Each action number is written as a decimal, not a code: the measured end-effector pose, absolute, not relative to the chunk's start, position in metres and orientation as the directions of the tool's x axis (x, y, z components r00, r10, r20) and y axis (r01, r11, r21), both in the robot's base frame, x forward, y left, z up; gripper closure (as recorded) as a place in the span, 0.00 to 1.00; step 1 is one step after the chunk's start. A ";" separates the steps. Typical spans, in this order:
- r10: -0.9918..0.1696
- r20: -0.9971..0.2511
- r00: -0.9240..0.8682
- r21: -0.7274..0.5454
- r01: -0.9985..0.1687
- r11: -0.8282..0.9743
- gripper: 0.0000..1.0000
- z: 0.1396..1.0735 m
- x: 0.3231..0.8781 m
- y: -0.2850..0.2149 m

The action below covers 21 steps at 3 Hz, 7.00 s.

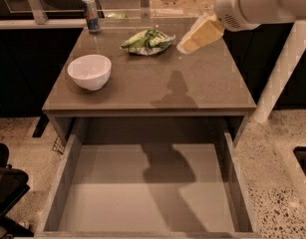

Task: Place green jalapeno chip bag into top drawer

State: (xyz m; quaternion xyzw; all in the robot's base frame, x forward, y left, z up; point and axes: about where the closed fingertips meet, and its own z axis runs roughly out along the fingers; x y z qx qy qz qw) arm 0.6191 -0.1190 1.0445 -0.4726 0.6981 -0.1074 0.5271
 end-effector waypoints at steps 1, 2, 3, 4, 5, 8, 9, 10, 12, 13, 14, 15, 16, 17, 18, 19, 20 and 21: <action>-0.699 -0.715 -0.018 -0.588 -0.527 0.614 0.00 1.007 0.667 -0.096; -0.633 -0.774 -0.029 -0.532 -0.511 0.675 0.00 0.977 0.715 -0.075; -0.587 -0.809 -0.032 -0.490 -0.515 0.703 0.00 0.957 0.750 -0.051; -0.530 -0.847 -0.046 -0.426 -0.538 0.728 0.00 0.929 0.790 -0.010; -0.530 -0.847 -0.046 -0.426 -0.538 0.728 0.00 0.929 0.790 -0.010; -0.538 -0.823 -0.181 -0.326 -0.625 0.709 0.00 0.870 0.858 -0.003; -0.537 -0.821 -0.193 -0.306 -0.645 0.700 0.00 0.863 0.877 -0.012; -0.536 -0.819 -0.205 -0.289 -0.659 0.694 0.00 0.857 0.886 -0.018; -0.523 -0.823 -0.222 -0.262 -0.669 0.696 0.49 0.845 0.891 -0.017; -0.524 -0.822 -0.223 -0.260 -0.671 0.694 0.72 0.843 0.891 -0.015; -0.524 -0.821 -0.225 -0.258 -0.674 0.692 0.95 0.840 0.892 -0.012; -0.525 -0.821 -0.225 -0.256 -0.676 0.691 1.00 0.838 0.892 -0.011; -0.523 -0.822 -0.224 -0.260 -0.670 0.695 1.00 0.843 0.888 -0.012; -0.539 -0.817 -0.205 -0.302 -0.643 0.703 1.00 0.863 0.876 -0.018; -0.585 -0.790 -0.185 -0.380 -0.601 0.703 1.00 0.896 0.854 -0.021; -0.633 -0.756 -0.163 -0.460 -0.556 0.693 1.00 0.934 0.818 -0.025; -0.661 -0.735 -0.153 -0.517 -0.505 0.691 1.00 0.965 0.779 -0.030; -0.671 -0.728 -0.140 -0.555 -0.453 0.697 1.00 0.990 0.730 -0.038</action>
Offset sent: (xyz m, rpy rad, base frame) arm 0.1607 0.0813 -0.1097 0.3102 -0.0039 -0.0824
